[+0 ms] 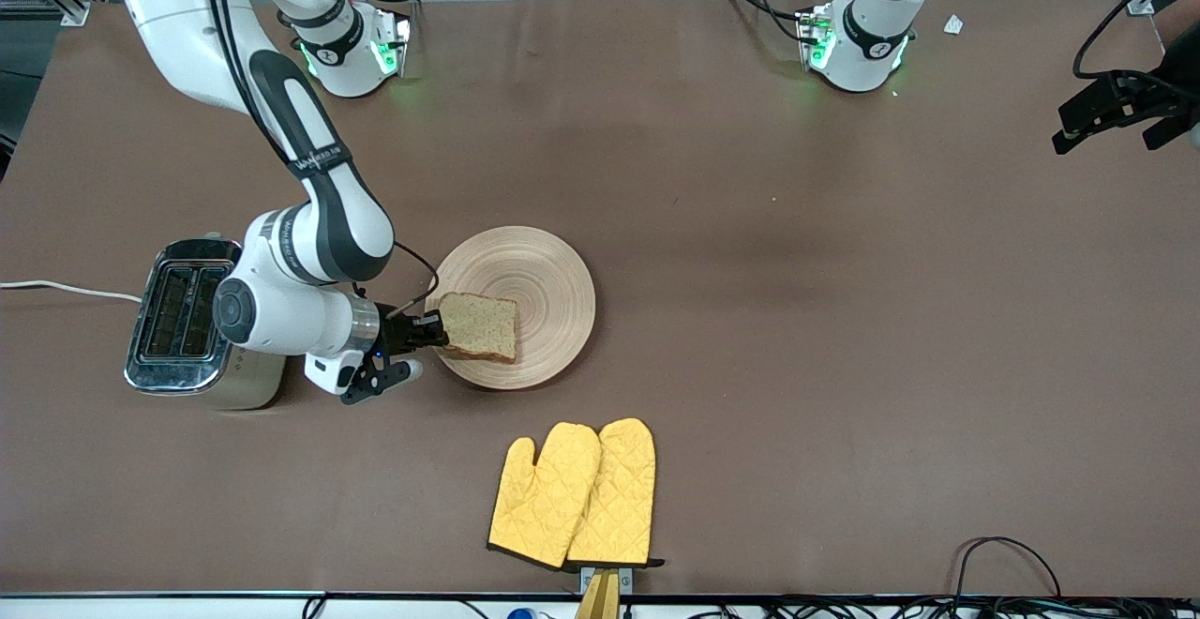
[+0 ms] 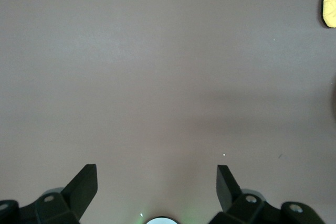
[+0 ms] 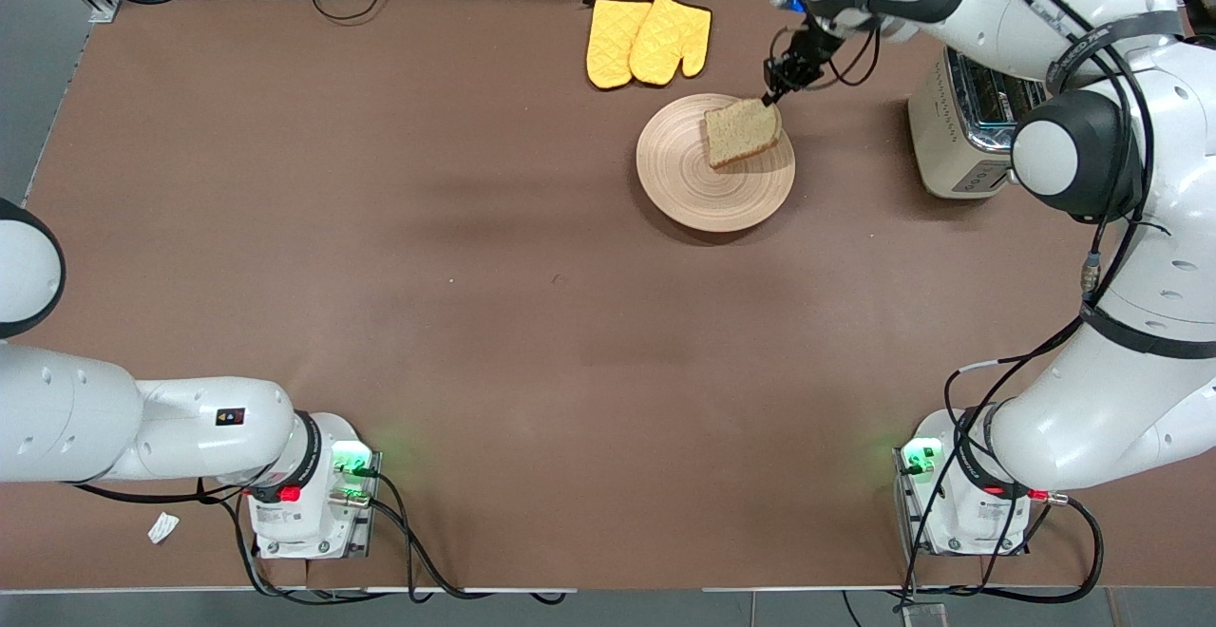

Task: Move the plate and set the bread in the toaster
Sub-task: 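Carry the bread over the toaster slot with the right gripper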

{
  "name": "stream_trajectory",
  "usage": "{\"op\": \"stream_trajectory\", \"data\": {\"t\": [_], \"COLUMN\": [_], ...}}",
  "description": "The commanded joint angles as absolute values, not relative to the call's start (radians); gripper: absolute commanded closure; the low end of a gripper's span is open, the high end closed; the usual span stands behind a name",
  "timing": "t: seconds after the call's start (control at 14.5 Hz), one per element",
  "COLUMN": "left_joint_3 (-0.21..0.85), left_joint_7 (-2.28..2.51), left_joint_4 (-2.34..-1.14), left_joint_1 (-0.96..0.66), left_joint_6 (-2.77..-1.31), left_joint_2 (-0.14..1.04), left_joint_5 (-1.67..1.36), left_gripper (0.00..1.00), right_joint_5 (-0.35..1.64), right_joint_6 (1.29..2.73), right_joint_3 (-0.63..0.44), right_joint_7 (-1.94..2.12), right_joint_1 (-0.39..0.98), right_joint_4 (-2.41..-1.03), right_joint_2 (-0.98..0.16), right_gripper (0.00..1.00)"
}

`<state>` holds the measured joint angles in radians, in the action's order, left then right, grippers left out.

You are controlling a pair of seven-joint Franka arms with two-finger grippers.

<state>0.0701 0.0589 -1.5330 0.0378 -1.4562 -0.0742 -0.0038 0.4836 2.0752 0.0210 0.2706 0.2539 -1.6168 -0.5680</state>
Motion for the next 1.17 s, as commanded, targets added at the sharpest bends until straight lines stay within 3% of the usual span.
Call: {"op": "stream_trajectory", "data": {"t": [0.0, 0.21, 0.48, 0.76, 1.11], "left_joint_3": [0.067, 0.067, 0.067, 0.067, 0.067], "left_joint_7": [0.045, 0.046, 0.051, 0.057, 0.06], "left_joint_4": [-1.532, -1.532, -1.531, -1.516, -1.516], "left_joint_1": [0.037, 0.037, 0.037, 0.037, 0.035], "left_joint_6": [-1.456, -1.459, -1.462, -1.462, -1.462], "left_joint_2": [-0.086, -0.084, -0.083, -0.081, -0.08], "left_joint_5": [0.005, 0.005, 0.003, 0.003, 0.002], "left_gripper": [0.0, 0.0, 0.0, 0.0, 0.0], "right_joint_5": [0.463, 0.32, 0.042, -0.31, -0.598], "right_joint_6": [1.971, 1.857, 1.628, 1.566, 1.474], "right_joint_3": [-0.012, -0.035, -0.034, -0.035, -0.037], "right_joint_7": [0.16, -0.121, -0.288, -0.282, -0.258], "right_joint_1": [0.253, 0.262, 0.255, 0.253, 0.242], "right_joint_4": [-1.605, -1.574, -1.389, -1.364, -1.365], "right_joint_2": [-0.506, -0.439, -0.434, -0.396, -0.393], "right_gripper": [1.0, 1.0, 1.0, 1.0, 1.0]}}
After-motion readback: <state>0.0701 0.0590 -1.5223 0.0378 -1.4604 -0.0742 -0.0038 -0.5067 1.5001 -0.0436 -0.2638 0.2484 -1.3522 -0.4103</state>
